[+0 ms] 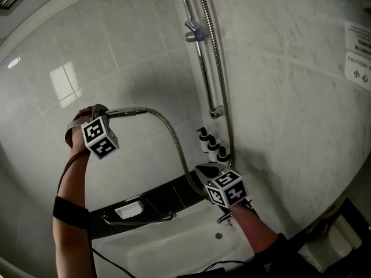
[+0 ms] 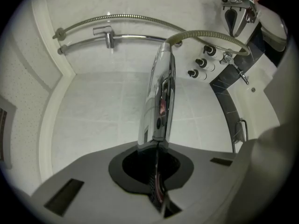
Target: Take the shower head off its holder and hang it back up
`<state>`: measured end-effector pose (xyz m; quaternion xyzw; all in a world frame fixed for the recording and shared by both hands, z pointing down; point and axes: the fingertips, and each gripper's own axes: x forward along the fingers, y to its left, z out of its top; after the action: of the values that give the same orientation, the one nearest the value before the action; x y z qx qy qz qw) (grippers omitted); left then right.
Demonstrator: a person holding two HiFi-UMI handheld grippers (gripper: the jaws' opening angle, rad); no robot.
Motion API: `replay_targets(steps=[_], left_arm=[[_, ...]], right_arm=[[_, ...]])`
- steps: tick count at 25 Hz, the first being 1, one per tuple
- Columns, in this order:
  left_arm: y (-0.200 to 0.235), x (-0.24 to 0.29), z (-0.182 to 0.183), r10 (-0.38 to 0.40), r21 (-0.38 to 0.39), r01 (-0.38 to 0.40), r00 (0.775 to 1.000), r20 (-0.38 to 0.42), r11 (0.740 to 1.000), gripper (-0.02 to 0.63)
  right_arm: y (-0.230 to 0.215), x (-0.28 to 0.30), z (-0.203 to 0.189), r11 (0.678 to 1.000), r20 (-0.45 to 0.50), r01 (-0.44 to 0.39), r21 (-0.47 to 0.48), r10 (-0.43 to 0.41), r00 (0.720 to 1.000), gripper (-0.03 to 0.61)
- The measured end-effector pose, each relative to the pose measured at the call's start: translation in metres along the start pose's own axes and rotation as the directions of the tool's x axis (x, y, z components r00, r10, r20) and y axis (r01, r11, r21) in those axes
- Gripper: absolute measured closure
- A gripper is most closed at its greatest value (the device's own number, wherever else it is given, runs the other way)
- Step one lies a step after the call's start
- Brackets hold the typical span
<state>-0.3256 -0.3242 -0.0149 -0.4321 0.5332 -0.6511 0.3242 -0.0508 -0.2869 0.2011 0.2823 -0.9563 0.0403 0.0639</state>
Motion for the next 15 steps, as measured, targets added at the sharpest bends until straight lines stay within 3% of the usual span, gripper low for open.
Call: replay_targets(steps=[6, 15], left_arm=[[0.081, 0.005, 0.035, 0.085, 0.058, -0.087, 0.996, 0.039, 0.995, 0.606], [0.170, 0.005, 0.078, 0.127, 0.173, -0.129, 0.992, 0.024, 0.976, 0.606]], right_arm=[[-0.034, -0.002, 0.058, 0.997, 0.036, 0.048, -0.053, -0.046, 0.998, 0.563], [-0.066, 0.004, 0.115, 0.990, 0.070, 0.088, -0.111, -0.080, 0.994, 0.563]])
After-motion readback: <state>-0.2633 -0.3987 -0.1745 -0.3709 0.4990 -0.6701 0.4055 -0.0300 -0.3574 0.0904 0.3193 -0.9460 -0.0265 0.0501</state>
